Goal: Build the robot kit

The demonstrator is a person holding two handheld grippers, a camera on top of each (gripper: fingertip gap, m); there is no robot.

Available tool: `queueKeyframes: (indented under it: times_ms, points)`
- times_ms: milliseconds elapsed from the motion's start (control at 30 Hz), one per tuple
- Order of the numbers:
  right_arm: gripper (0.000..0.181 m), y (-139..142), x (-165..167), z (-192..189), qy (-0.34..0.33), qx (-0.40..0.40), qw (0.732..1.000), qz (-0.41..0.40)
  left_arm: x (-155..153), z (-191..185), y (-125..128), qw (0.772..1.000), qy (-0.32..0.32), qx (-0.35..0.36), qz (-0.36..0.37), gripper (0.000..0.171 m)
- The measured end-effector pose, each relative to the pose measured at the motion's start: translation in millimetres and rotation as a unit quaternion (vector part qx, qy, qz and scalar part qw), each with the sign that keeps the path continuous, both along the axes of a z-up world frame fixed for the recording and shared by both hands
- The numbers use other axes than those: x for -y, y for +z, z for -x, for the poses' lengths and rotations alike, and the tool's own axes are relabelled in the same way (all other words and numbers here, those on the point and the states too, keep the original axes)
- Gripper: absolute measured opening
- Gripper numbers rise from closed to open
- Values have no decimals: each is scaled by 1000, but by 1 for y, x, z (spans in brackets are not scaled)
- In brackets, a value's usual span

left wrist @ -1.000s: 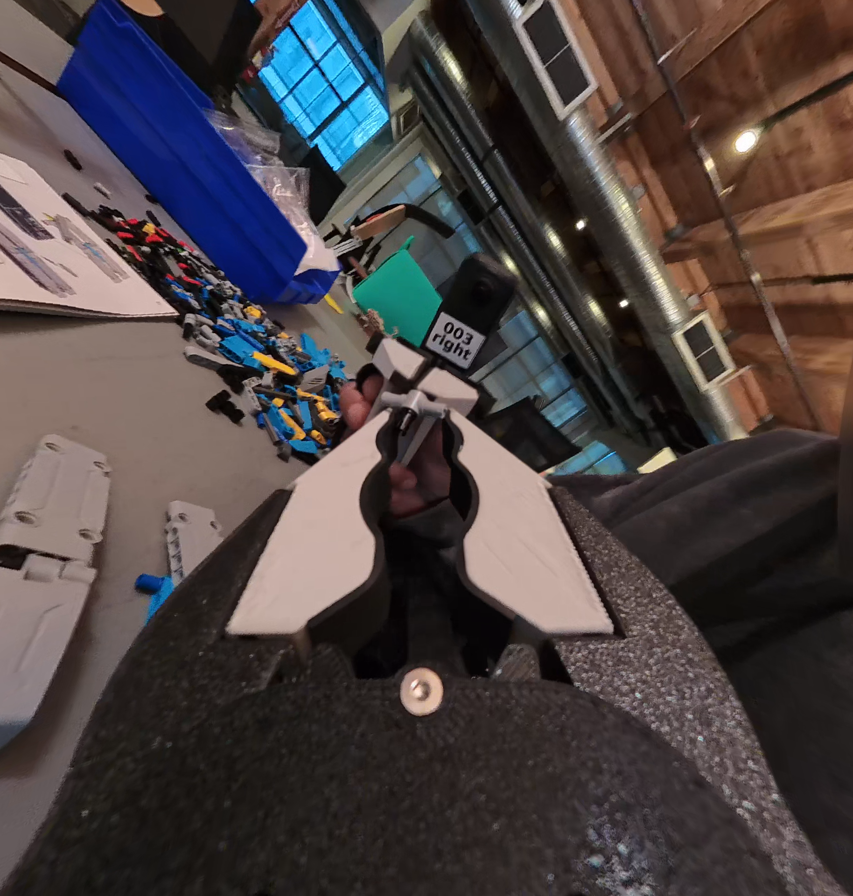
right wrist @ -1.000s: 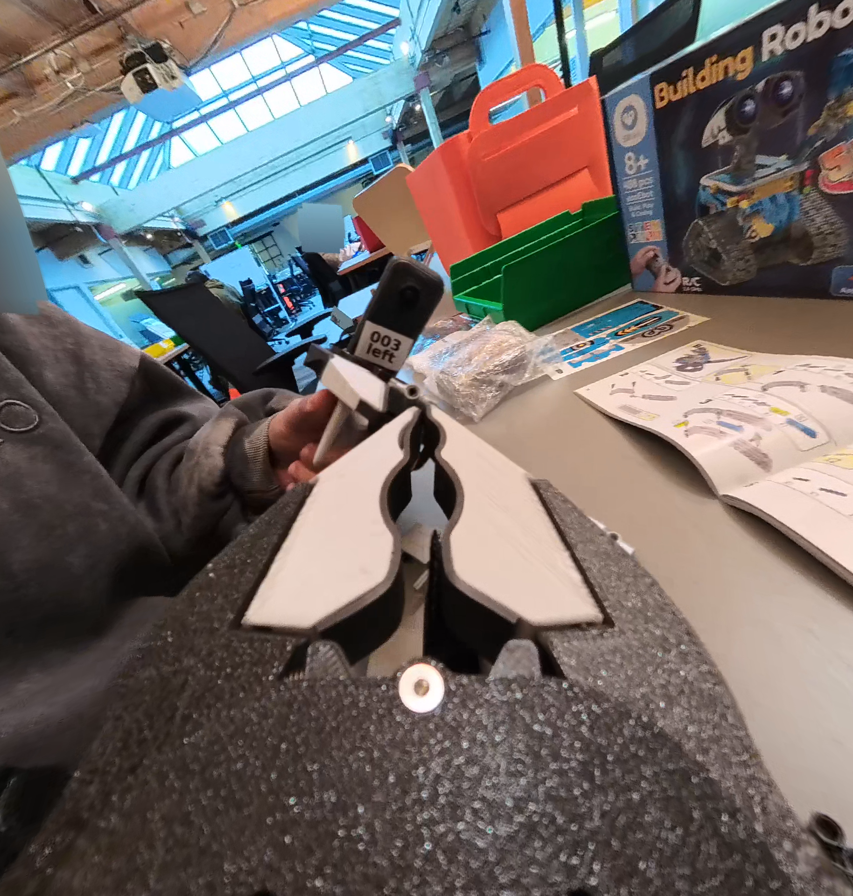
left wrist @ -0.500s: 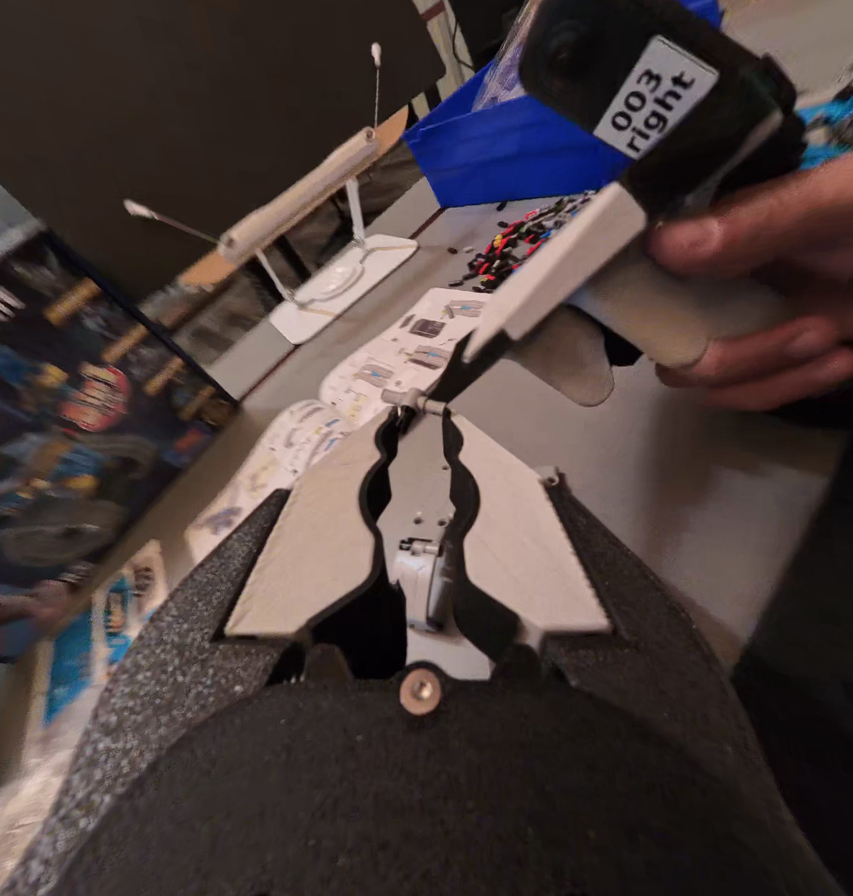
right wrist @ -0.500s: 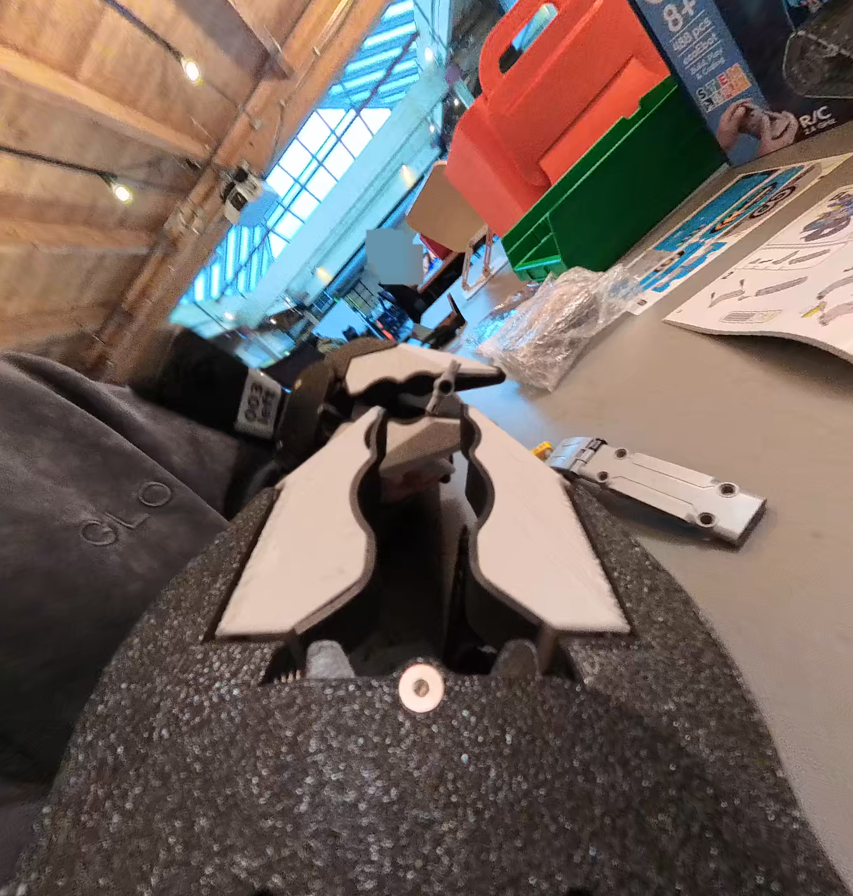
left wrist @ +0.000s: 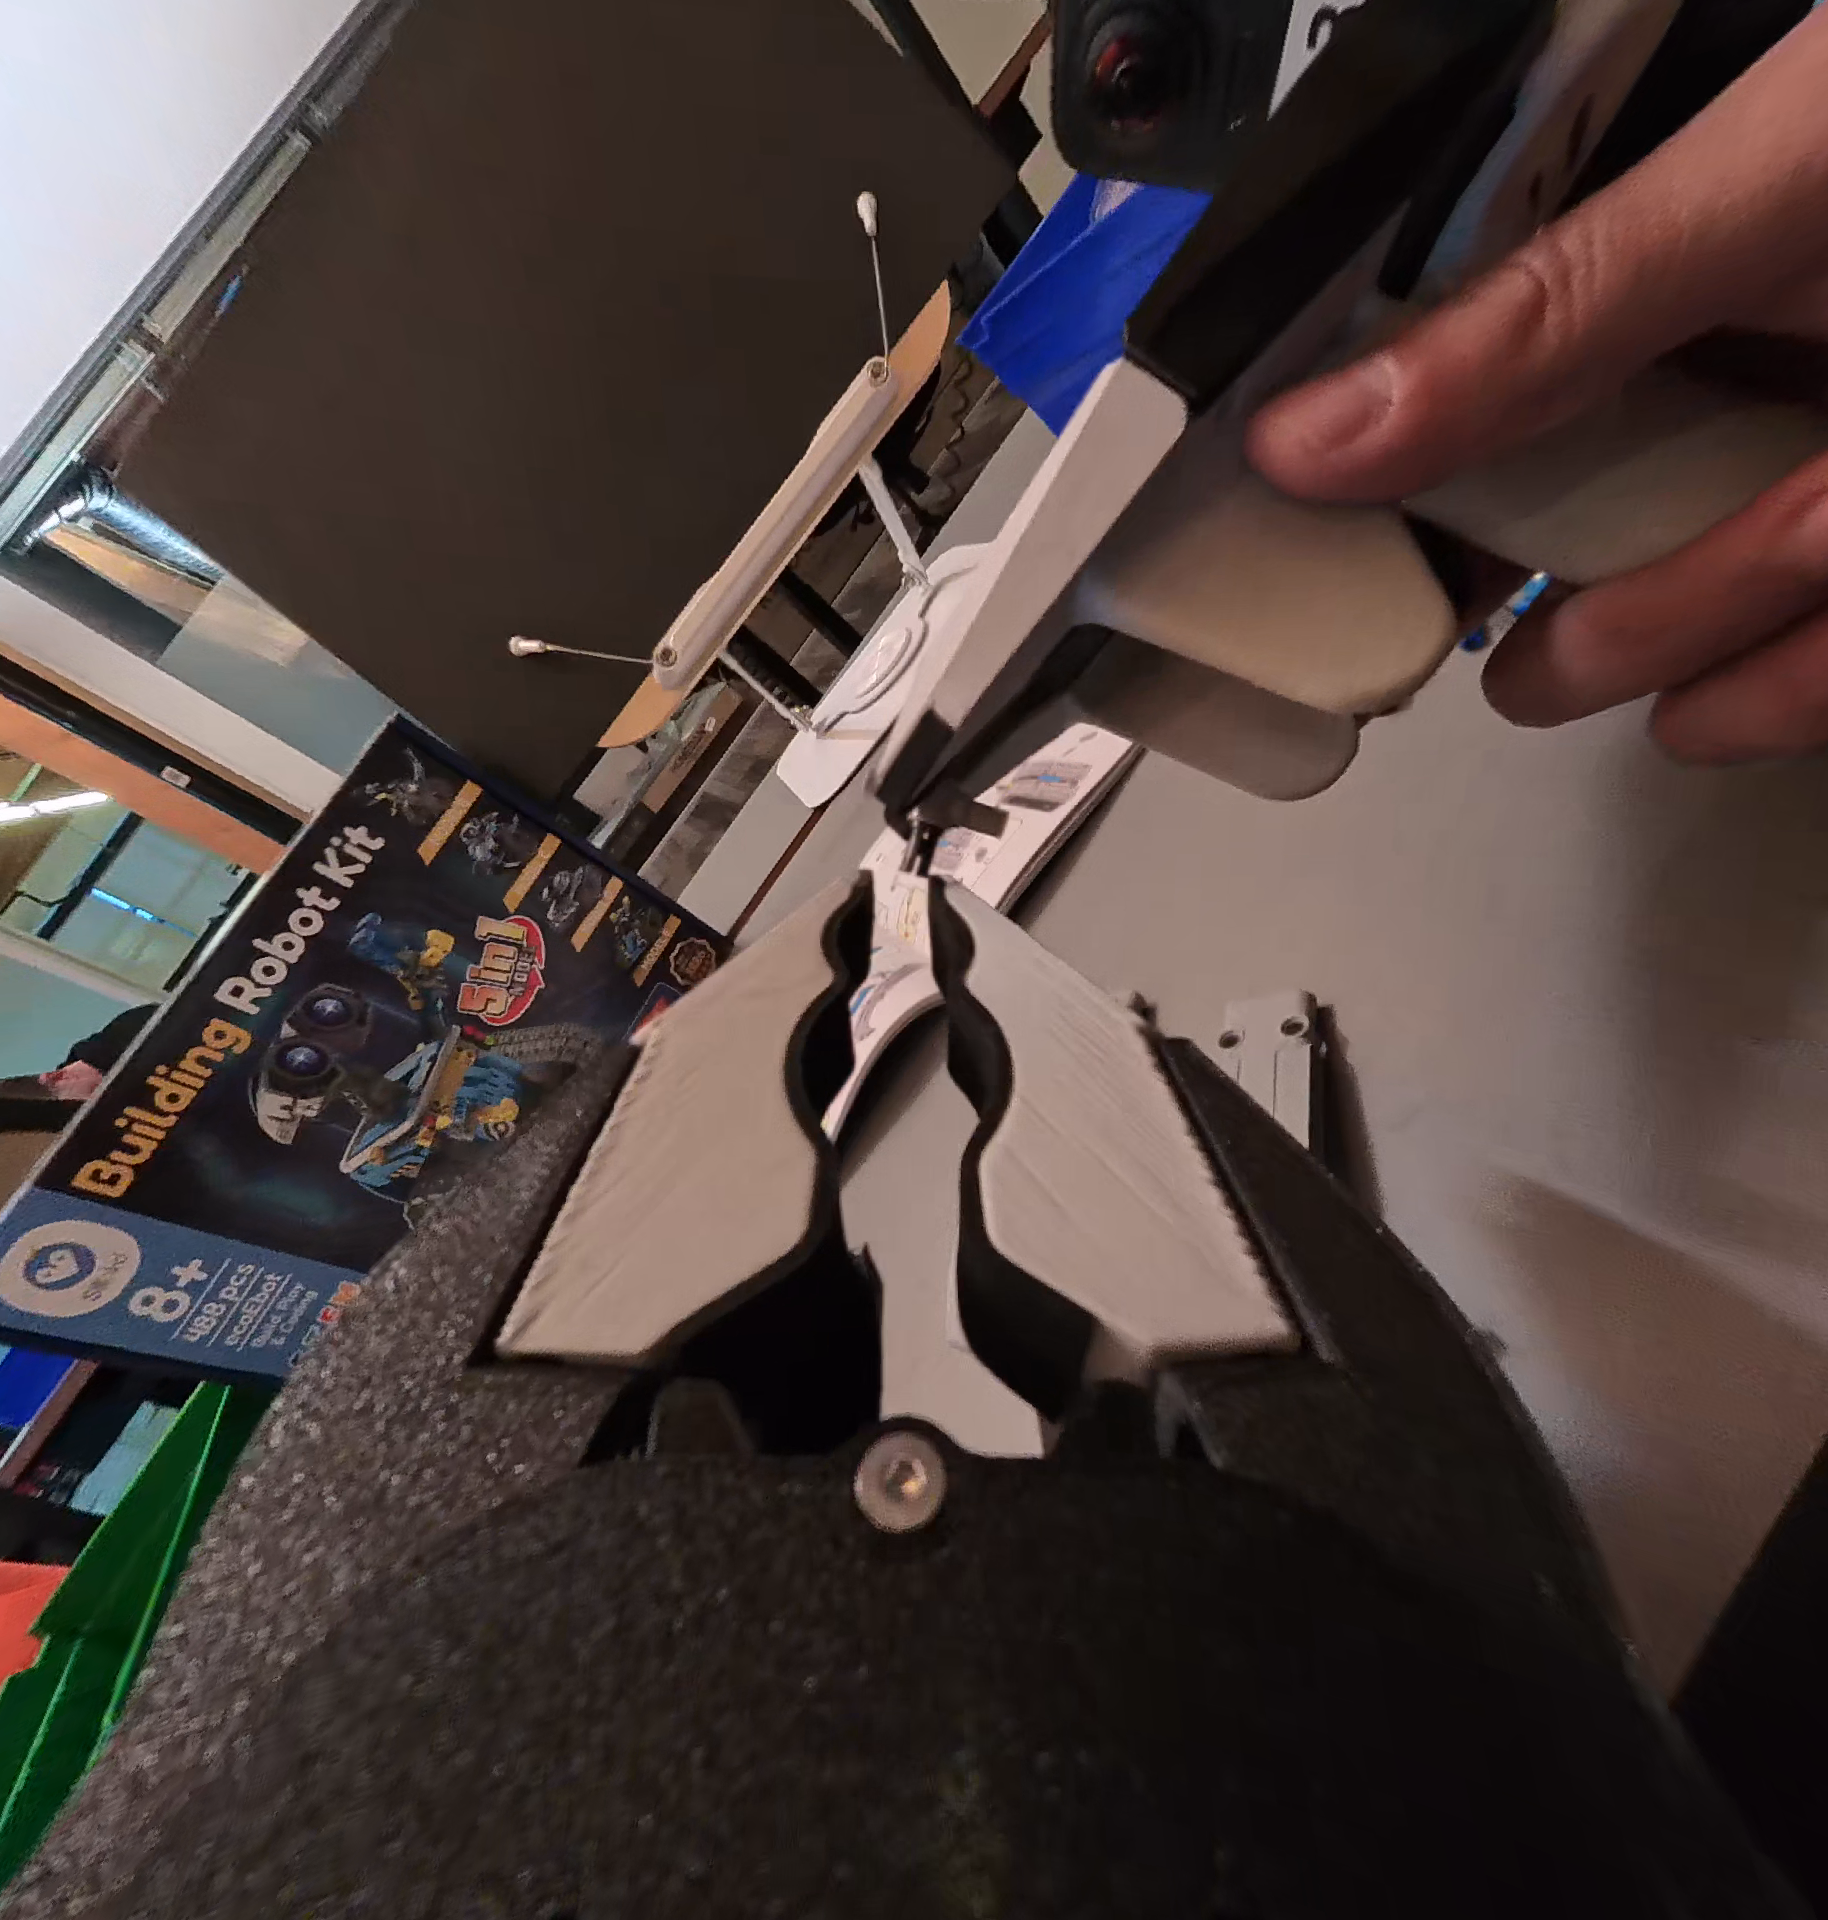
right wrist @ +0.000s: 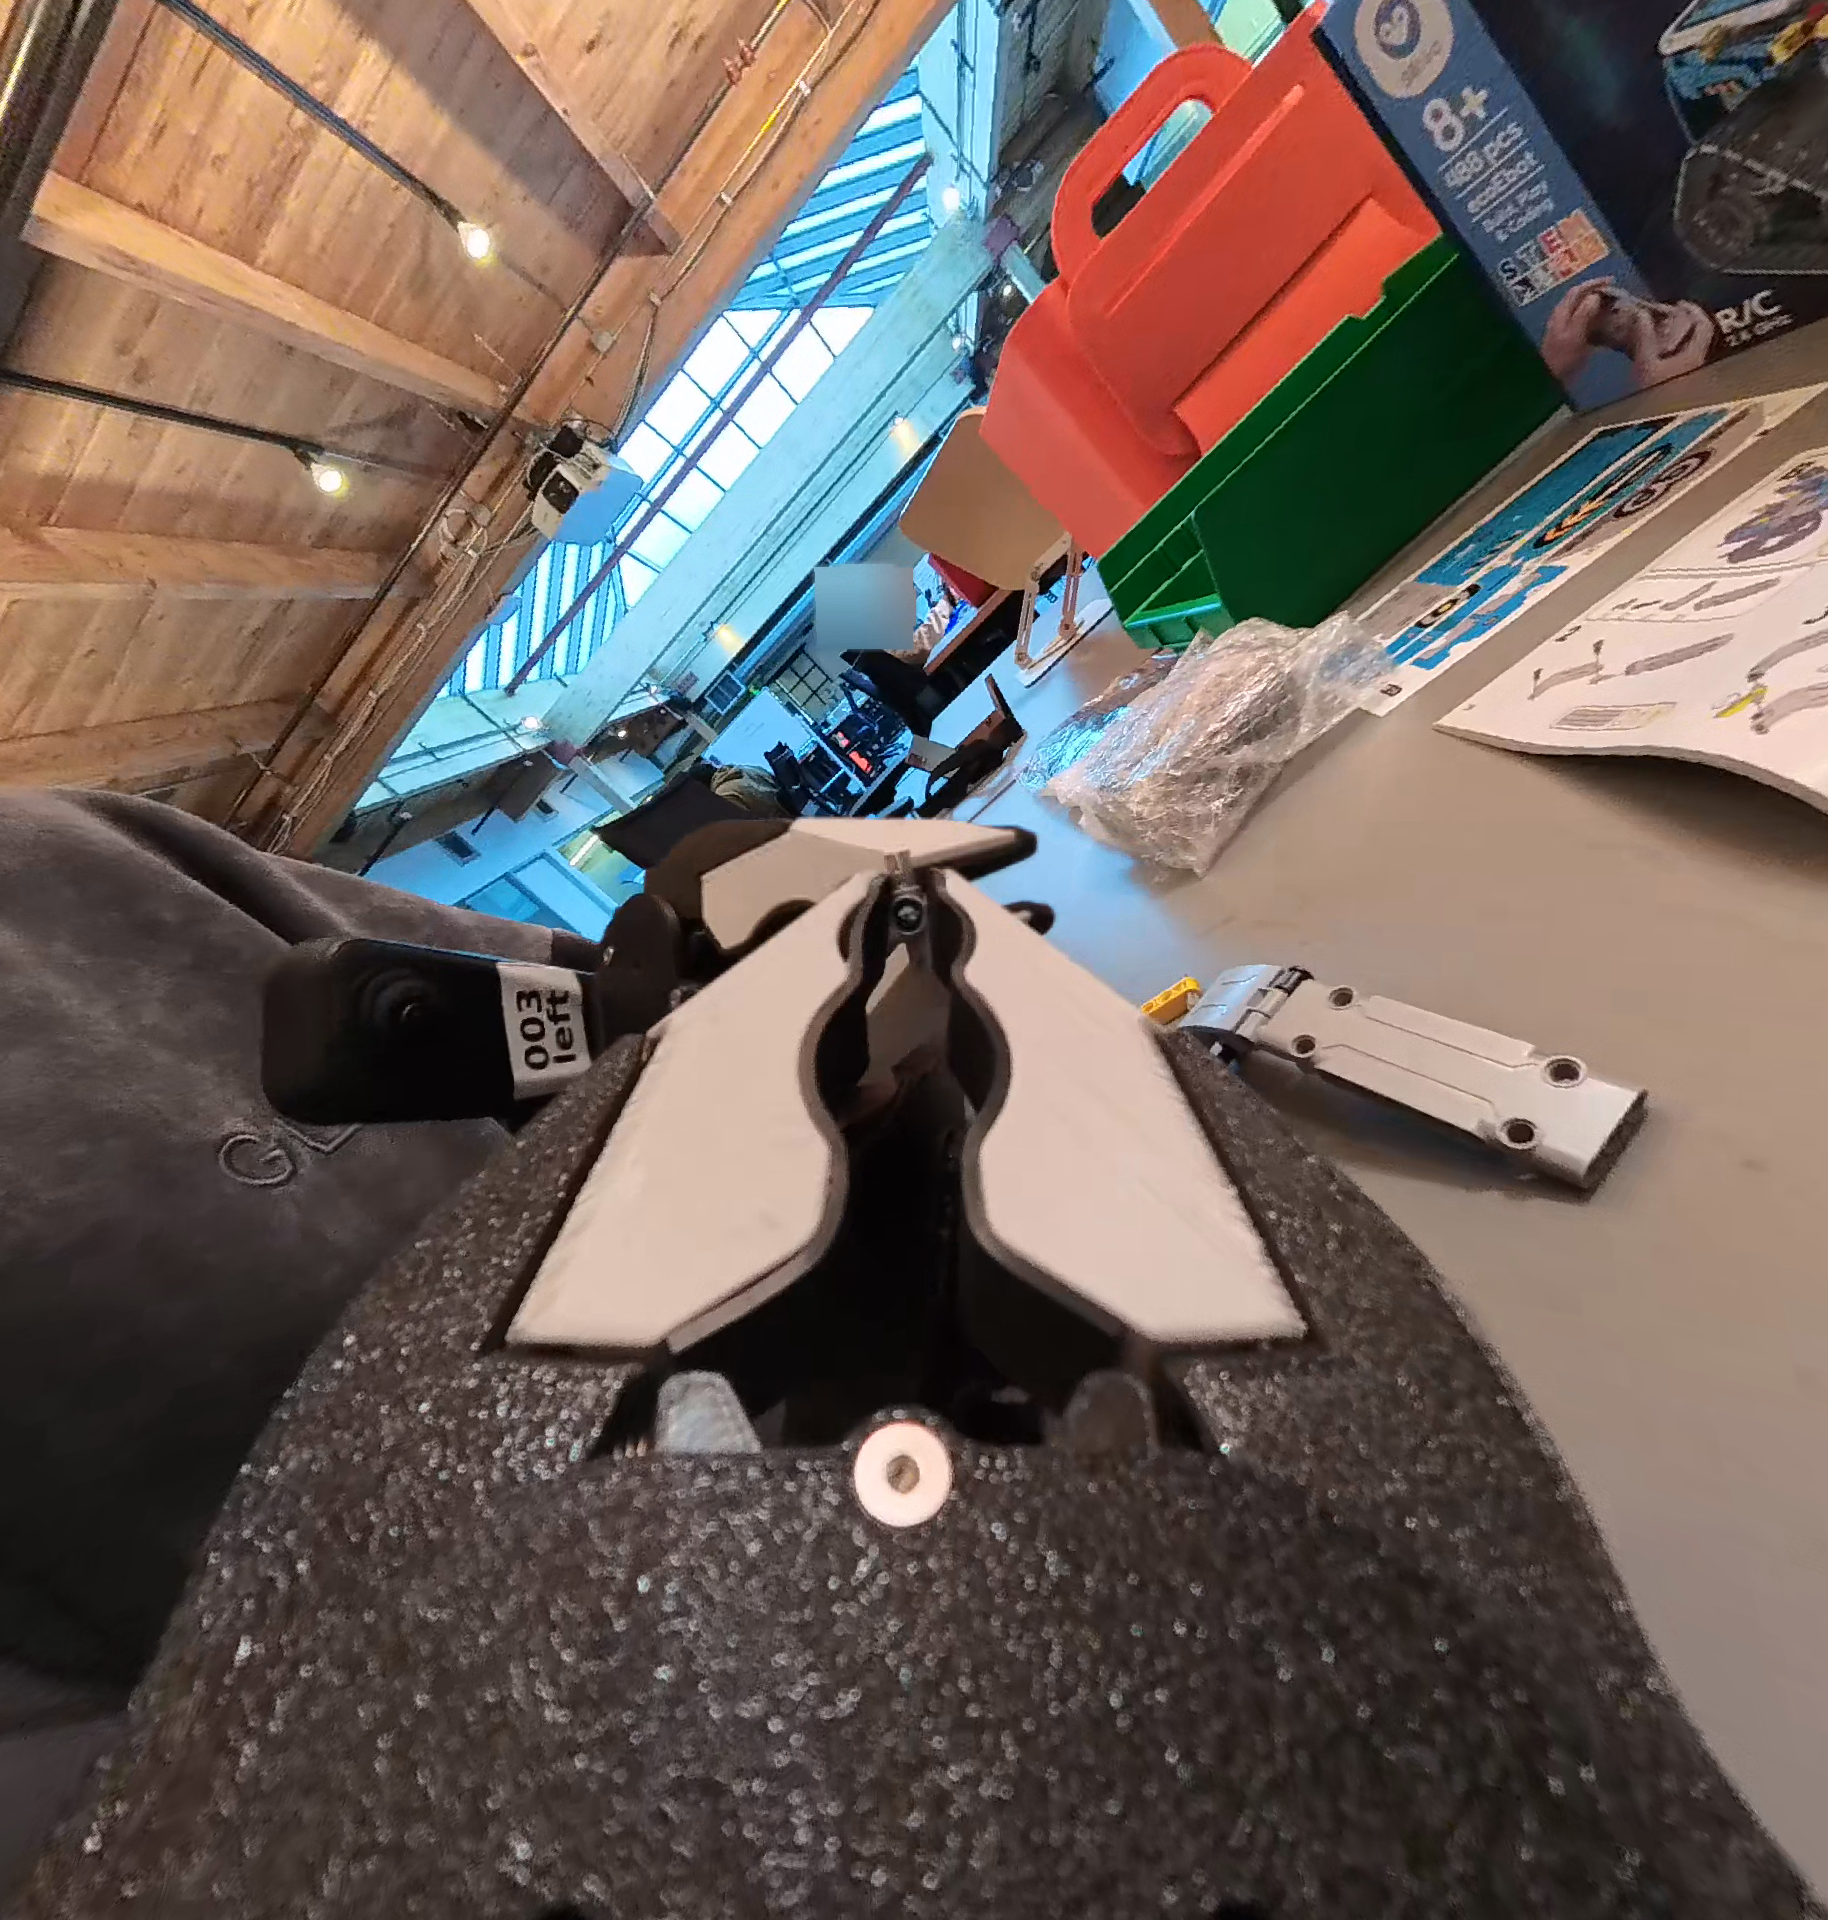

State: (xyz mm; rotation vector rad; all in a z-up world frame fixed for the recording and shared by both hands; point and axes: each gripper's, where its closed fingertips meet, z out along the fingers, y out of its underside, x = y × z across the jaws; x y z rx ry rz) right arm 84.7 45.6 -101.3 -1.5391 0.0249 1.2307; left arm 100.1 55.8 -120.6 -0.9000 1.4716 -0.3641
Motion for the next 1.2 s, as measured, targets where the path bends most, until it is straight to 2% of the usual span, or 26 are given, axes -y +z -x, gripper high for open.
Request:
queueKeyframes:
  times_ms: [100, 200, 300, 367, 433, 533, 567, 700, 800, 867, 1000, 1200]
  points:
    - [6, -1, -1, -4, -10, 4, 1000, 2, 9, 0, 3, 1000, -19, 6, -14, 10]
    - [6, -3, -1, -2, -3, -3, 1000, 9, 9, 0, 3, 999, -9, 3, -38, 4]
    - [6, -1, -3, -3, -14, -2, 1000, 5, 6, -1, 3, 1000, 3, 2, -8, 3]
    - [7, 3, -4, -4, -28, 3, 1000, -9, 4, -1, 8, 999, 16, 18, 39, 3]
    - [9, 6, -5, -4, -44, 21, 998, -26, 5, -2, 13, 992, 22, 42, 116, 3]
    - [6, 15, -5, -1, -75, 34, 995, -54, 3, 0, 23, 962, 31, 93, 255, 3]
    - [6, 17, -5, -1, -88, 40, 993, -63, 4, 0, 25, 955, 32, 102, 277, 3]
    - [6, 22, -3, 1, -111, 69, 988, -85, 4, 1, 28, 969, 53, 105, 217, 2]
    - [16, 23, -5, 1, -103, 34, 991, -77, -2, 2, 25, 962, 74, 111, 239, 2]
    - [16, 25, -5, 2, -108, 30, 990, -81, -3, 2, 26, 957, 82, 121, 250, 3]
    - [5, 22, -8, -2, -157, 88, 979, -90, 1, -1, 28, 951, 80, 128, 270, 2]
    - [6, 23, -7, 1, -159, 114, 976, -97, 12, -4, 28, 952, 70, 125, 269, 2]
